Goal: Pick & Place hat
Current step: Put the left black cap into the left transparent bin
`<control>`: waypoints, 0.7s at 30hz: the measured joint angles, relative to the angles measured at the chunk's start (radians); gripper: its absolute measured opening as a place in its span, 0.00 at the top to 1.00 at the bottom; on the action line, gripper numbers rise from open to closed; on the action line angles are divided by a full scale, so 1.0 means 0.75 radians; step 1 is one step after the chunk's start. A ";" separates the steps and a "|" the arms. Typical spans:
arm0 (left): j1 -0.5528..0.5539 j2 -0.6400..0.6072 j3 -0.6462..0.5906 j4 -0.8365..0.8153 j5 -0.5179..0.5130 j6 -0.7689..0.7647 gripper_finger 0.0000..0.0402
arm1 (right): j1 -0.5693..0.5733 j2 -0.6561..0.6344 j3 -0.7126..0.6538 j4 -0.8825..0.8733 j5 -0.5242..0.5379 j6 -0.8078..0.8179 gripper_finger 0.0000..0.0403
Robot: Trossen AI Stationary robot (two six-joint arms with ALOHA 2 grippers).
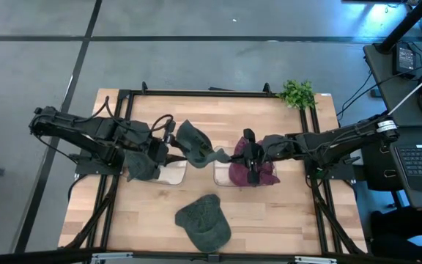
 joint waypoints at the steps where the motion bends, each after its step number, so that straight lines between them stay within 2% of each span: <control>1: 0.000 0.000 0.000 0.000 0.001 -0.009 0.74 | 0.000 0.000 0.000 -0.001 0.000 0.001 0.97; 6: 0.000 0.000 0.000 -0.001 0.000 -0.027 0.93 | 0.000 0.000 0.000 0.000 0.000 0.002 0.96; 7: 0.000 0.000 0.000 -0.001 -0.002 -0.034 0.94 | 0.000 0.000 0.000 0.000 0.000 0.008 0.95; 12: 0.000 0.000 0.000 0.001 -0.082 -0.180 0.94 | 0.005 0.000 0.000 0.001 -0.008 0.033 0.92; 16: 0.000 -0.001 0.000 0.001 -0.165 -0.291 0.94 | 0.011 -0.001 0.000 0.002 -0.084 -0.072 0.87; 21: 0.000 -0.001 0.081 -0.056 -0.246 -0.460 0.94 | 0.006 -0.024 0.031 -0.057 -0.091 -0.105 0.74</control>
